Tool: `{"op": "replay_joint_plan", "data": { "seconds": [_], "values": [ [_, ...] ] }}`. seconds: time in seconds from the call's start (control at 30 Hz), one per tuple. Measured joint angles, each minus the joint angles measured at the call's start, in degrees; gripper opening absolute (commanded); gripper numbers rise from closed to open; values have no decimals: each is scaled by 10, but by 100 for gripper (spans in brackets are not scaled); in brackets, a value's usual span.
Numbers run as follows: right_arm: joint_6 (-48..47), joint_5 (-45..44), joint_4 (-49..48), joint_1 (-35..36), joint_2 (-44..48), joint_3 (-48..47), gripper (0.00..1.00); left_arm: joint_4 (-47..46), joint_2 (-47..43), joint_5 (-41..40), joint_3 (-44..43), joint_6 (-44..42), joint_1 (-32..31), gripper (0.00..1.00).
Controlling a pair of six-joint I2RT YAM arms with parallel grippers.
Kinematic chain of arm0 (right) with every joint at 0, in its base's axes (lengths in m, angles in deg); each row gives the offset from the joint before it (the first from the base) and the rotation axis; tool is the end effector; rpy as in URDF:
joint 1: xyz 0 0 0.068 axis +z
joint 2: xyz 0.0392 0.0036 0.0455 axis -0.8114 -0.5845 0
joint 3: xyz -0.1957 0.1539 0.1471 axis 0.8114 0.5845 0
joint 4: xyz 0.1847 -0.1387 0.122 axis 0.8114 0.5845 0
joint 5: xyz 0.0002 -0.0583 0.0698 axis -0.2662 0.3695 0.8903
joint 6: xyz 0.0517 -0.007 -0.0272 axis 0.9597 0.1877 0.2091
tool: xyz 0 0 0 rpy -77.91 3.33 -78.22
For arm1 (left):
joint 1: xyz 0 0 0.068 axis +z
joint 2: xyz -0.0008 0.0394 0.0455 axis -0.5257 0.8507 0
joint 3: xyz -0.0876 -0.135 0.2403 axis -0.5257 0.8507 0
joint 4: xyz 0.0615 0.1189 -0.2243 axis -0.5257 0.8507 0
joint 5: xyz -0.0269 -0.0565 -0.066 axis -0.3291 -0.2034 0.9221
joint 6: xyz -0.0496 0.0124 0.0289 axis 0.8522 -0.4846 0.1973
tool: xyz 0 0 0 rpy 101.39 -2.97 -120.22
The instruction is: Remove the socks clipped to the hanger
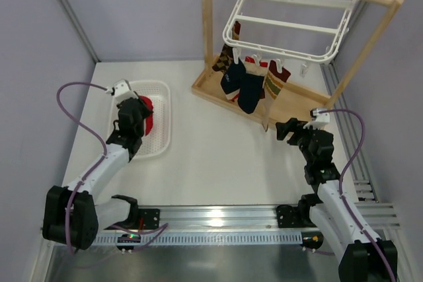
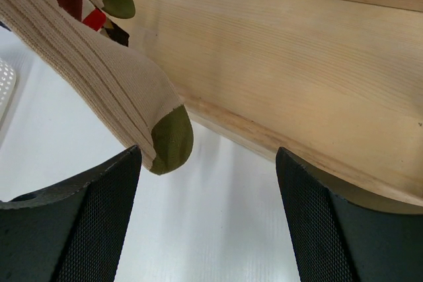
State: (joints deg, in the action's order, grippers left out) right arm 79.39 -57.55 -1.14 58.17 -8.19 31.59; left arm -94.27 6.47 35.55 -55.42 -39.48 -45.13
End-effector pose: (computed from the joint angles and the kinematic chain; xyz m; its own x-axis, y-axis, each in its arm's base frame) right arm 0.1651 0.0151 0.2225 -0.2369 0.2795 -0.9305 -0.0896 0.9474 0.3074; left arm 0.2537 -0.0428 0.2806 -0.1306 -0.4053 -0.9048 -0.2586 0.8949 -0.3636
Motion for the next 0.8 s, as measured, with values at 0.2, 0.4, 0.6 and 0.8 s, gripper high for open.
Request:
{"op": "replay_joint_plan", "data": {
  "seconds": [0.2,0.4,0.6,0.8],
  "values": [
    [3,2,-8,0,-3,0,83,11,1,-9,5,-6,0,100],
    [7,5,-11,0,-10,0,83,19,-24,-26,12,-13,0,100],
    [7,14,-14,0,12,4,83,24,-60,-56,21,-40,-30,100],
    [7,37,-22,-1,71,10,83,19,-76,-90,40,-71,-120,100]
  ]
}}
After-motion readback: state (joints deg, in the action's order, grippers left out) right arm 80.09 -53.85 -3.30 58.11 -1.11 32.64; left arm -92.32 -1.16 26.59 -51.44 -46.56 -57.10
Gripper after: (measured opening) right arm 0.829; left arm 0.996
